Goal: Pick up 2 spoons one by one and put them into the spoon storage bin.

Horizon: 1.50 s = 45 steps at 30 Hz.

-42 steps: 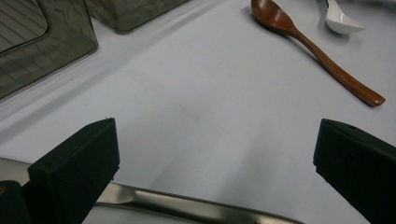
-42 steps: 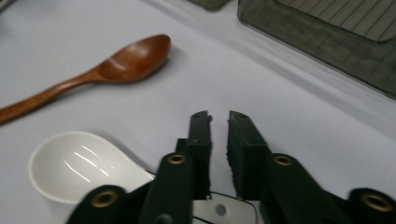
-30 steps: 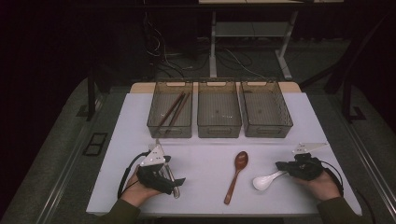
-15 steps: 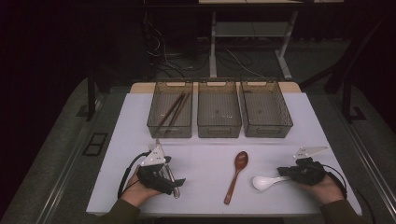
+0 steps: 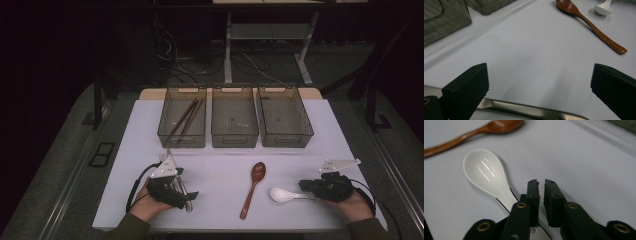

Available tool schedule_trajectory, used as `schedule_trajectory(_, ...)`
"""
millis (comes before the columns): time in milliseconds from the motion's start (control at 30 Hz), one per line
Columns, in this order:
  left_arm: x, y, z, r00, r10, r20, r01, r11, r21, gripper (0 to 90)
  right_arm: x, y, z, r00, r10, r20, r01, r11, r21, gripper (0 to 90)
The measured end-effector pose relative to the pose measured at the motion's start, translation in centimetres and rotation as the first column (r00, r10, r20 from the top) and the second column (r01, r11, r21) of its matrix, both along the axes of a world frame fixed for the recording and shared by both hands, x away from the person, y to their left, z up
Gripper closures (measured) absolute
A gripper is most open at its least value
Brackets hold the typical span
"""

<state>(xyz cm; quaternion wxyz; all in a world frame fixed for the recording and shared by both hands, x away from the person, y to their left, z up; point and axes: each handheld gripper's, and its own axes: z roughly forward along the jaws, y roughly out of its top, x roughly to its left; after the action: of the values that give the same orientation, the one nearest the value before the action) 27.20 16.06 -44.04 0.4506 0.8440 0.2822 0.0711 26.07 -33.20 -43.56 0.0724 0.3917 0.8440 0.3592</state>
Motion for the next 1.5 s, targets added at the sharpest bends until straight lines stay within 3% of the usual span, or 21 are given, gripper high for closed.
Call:
schedule_trajectory(167,0.0,0.0,0.0,1.0,0.004,-0.004,-0.004,1.0,-0.006,1.0,-0.1,0.5,0.4,0.9992,0.028,0.029,-0.03,0.997,0.075,58.0)
schedule_trajectory(433,0.0,-0.1,-0.1,1.0,0.004,-0.008,-0.004,0.9999,-0.014,1.0,-0.2,2.3,0.5,0.9948,0.095,0.037,-0.098,0.989,0.109,45.3)
schedule_trajectory(900,0.0,-0.1,-0.1,1.0,0.001,-0.009,-0.001,1.0,-0.009,1.0,-0.1,4.1,-0.1,0.9894,0.143,0.028,-0.145,0.985,0.093,43.9)
schedule_trajectory(1500,-0.1,-0.2,-0.2,0.9999,-0.005,-0.014,0.005,0.9999,-0.008,1.0,-0.1,4.9,-0.8,0.9819,0.189,-0.008,-0.188,0.98,0.069,45.0)
